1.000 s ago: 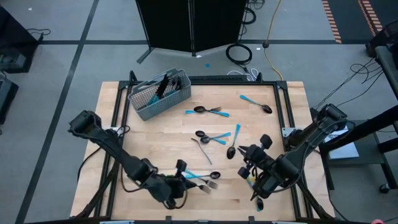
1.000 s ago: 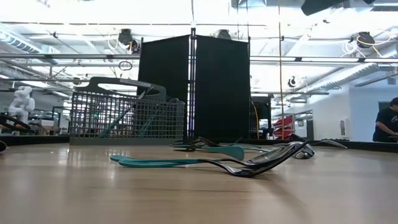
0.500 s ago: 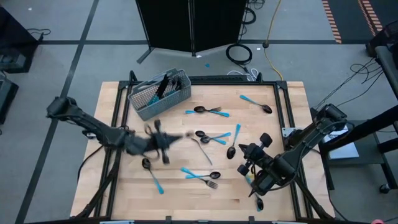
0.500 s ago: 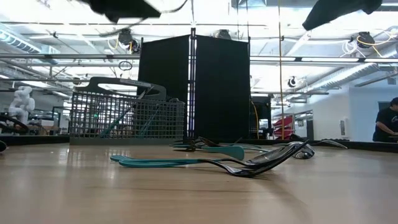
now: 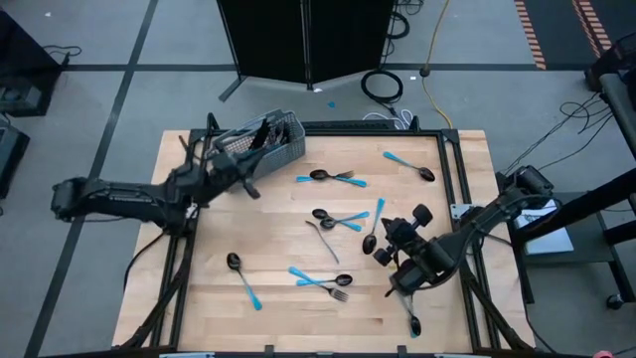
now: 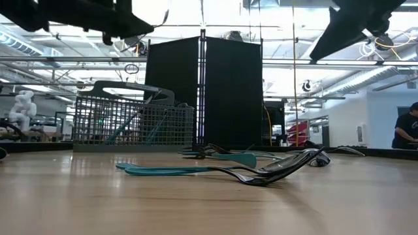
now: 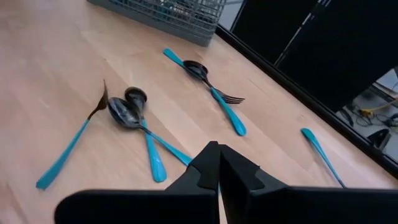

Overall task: Sort silverware
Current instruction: Put the blue fork in the silverware rack

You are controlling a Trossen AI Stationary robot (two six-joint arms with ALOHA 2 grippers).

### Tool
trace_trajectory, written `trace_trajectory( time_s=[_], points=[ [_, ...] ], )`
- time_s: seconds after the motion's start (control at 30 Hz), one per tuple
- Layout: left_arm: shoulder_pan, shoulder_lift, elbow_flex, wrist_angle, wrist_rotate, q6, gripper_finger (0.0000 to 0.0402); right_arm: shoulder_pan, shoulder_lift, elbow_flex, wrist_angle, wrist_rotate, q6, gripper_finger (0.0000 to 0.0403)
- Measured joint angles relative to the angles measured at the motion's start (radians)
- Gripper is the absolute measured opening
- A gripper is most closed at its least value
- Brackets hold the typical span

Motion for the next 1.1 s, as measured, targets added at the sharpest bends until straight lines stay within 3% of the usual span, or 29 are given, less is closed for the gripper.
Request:
trace_trajectory(
  time_s=[0.13,0.33,0.57,0.83,1.1],
  points=[
    [0.125,0.051,0.000,0.046,0.152,0.000,0.0000,-0.020,0.000,0.000,0.026,-0.002,-0.012,0.0000],
    [0.301,0.172,0.000,0.161,0.242,-0.002,0.0000,-0.033,0.000,0.000,0.101,-0.005,-0.102,0.0000],
    [0.469,0.393,0.000,0.417,0.364,-0.130,0.0000,-0.033,0.000,0.000,0.129,-0.006,-0.165,0.0000],
    [0.529,0.634,0.002,0.682,0.462,-0.211,0.0000,-0.033,0.000,0.001,0.129,-0.005,-0.188,0.0000],
    [0.528,0.729,0.002,0.728,0.449,-0.212,0.0000,-0.034,0.000,0.001,0.130,-0.005,-0.188,0.0000]
  ],
)
